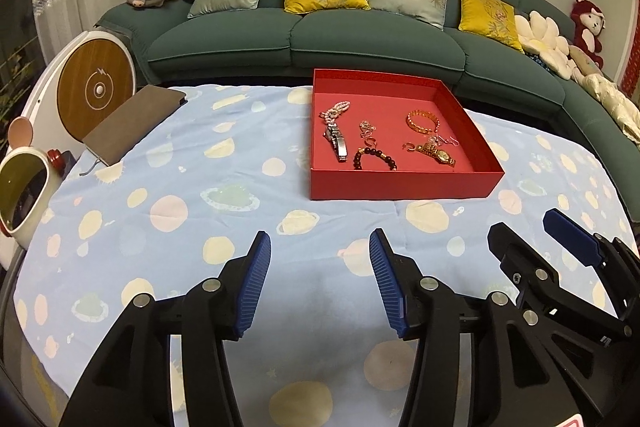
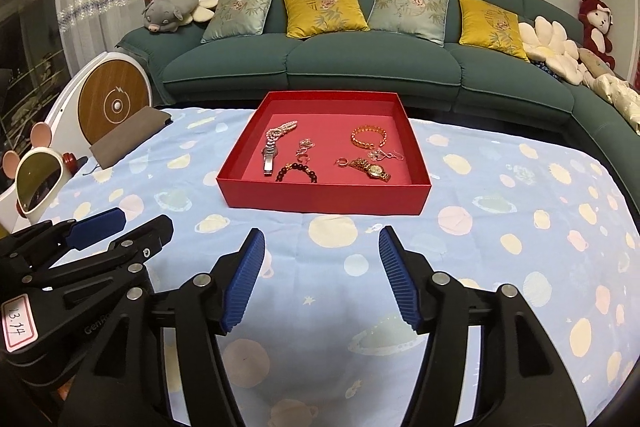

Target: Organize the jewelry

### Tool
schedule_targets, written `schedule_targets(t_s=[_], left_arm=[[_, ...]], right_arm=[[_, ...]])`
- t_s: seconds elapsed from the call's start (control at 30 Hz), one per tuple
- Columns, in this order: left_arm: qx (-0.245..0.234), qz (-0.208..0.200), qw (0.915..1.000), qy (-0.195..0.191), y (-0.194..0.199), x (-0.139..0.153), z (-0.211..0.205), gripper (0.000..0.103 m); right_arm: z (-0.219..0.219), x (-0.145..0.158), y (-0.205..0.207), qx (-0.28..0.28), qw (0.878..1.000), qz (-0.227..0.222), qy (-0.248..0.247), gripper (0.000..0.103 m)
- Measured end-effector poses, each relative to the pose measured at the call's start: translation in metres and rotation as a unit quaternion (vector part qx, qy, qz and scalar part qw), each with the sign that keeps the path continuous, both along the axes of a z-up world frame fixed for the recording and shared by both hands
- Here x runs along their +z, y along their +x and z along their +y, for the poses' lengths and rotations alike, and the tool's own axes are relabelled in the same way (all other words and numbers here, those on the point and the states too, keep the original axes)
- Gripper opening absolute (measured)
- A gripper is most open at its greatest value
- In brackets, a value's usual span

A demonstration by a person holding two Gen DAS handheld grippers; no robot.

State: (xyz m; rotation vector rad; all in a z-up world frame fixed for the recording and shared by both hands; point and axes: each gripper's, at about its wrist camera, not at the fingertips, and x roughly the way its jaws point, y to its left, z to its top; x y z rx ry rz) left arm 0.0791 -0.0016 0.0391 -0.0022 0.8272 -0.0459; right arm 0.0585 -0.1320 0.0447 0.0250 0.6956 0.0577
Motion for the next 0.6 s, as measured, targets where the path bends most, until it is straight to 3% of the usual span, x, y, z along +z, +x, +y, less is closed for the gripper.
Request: schedule_targets(t_s=[0.6], left_arm=[[0.005, -0.003, 0.9999, 0.011, 0.008, -0.002, -0.02, 0.056]], right_arm=[[-0.023, -0.003, 0.003, -0.03, 1.0, 0.0, -0.003, 0.064]])
